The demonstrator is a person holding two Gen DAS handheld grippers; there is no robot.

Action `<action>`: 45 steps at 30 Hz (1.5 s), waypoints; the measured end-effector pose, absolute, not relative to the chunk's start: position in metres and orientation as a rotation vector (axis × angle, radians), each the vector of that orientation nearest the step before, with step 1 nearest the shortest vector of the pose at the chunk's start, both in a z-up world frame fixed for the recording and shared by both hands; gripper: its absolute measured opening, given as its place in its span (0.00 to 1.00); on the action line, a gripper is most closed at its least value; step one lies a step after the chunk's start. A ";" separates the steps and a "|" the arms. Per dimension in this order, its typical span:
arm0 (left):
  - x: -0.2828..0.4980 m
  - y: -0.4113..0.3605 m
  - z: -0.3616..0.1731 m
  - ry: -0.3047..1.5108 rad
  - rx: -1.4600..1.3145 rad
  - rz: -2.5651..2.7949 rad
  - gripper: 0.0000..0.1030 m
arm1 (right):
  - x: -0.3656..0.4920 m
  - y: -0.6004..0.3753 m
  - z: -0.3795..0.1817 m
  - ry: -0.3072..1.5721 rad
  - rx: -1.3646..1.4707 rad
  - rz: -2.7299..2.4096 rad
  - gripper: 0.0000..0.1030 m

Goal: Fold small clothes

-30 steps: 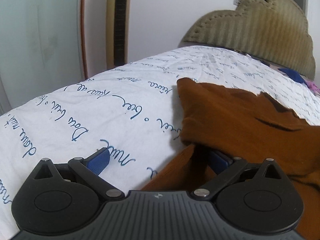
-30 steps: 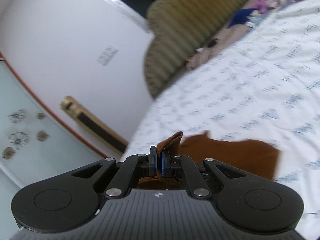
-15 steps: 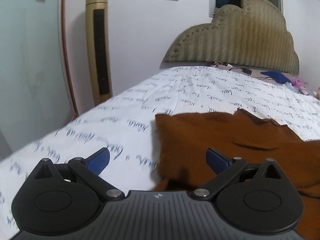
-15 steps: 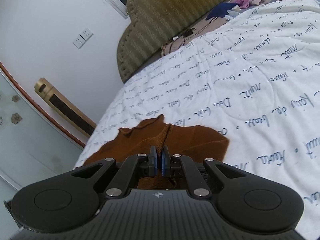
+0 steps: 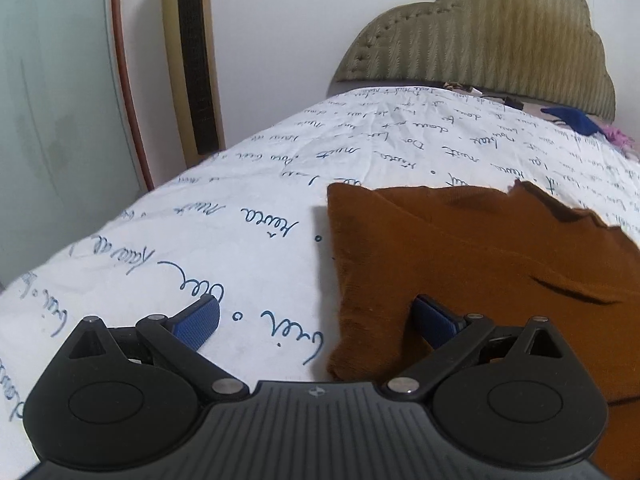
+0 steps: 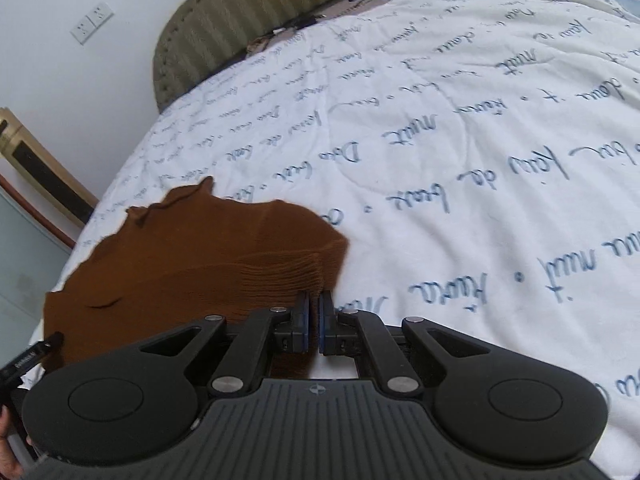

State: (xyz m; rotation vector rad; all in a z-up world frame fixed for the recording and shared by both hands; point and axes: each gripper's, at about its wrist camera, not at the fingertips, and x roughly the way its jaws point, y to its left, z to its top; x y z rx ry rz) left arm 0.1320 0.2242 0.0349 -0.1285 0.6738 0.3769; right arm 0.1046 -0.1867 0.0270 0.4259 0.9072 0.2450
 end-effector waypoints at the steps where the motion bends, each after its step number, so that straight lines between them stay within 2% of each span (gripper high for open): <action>1: 0.134 0.228 0.035 0.677 -0.141 0.374 1.00 | 0.103 -0.188 0.028 0.907 0.430 0.255 0.06; 2: 0.136 0.230 0.034 0.682 -0.147 0.379 1.00 | 0.102 -0.188 0.029 0.908 0.430 0.273 0.07; 6: 0.136 0.230 0.041 0.681 -0.154 0.370 1.00 | 0.097 -0.182 0.042 0.877 0.411 0.243 0.23; 10: 0.136 0.223 0.054 0.639 -0.072 0.369 1.00 | 0.093 -0.169 0.061 0.796 0.375 0.280 0.24; 16: 0.159 0.223 0.046 0.672 -0.033 0.390 1.00 | 0.114 -0.129 0.053 0.838 0.369 0.367 0.24; 18: 0.165 0.226 0.036 0.690 -0.033 0.390 1.00 | 0.125 -0.126 0.035 0.889 0.363 0.320 0.19; 19: 0.165 0.228 0.031 0.682 -0.035 0.387 1.00 | 0.128 -0.129 0.027 0.882 0.376 0.312 0.09; 21: 0.164 0.231 0.026 0.669 -0.040 0.377 1.00 | 0.131 -0.141 0.020 0.879 0.423 0.295 0.00; 23: 0.165 0.234 0.026 0.669 -0.046 0.370 1.00 | 0.131 -0.157 0.015 0.899 0.524 0.304 0.00; 26: 0.161 0.239 0.034 0.681 -0.063 0.376 1.00 | 0.118 -0.157 0.021 0.888 0.511 0.288 0.00; 27: 0.157 0.240 0.038 0.673 -0.059 0.379 1.00 | 0.112 -0.157 0.027 0.876 0.498 0.289 0.06; 28: 0.149 0.243 0.042 0.657 -0.044 0.387 1.00 | 0.105 -0.157 0.032 0.861 0.496 0.296 0.18; 30: 0.134 0.248 0.050 0.637 -0.024 0.395 1.00 | 0.089 -0.157 0.045 0.833 0.479 0.307 0.32; 35: 0.095 0.266 0.065 0.628 -0.028 0.415 1.00 | 0.056 -0.145 0.064 0.801 0.454 0.397 0.34; 40: 0.067 0.275 0.066 0.658 -0.070 0.418 1.00 | 0.055 -0.121 0.042 0.882 0.416 0.380 0.43; 41: 0.061 0.275 0.065 0.665 -0.068 0.426 1.00 | 0.057 -0.119 0.032 0.911 0.413 0.334 0.42; 45: 0.032 0.265 0.067 0.662 -0.089 0.357 1.00 | 0.043 -0.127 0.040 0.877 0.500 0.333 0.46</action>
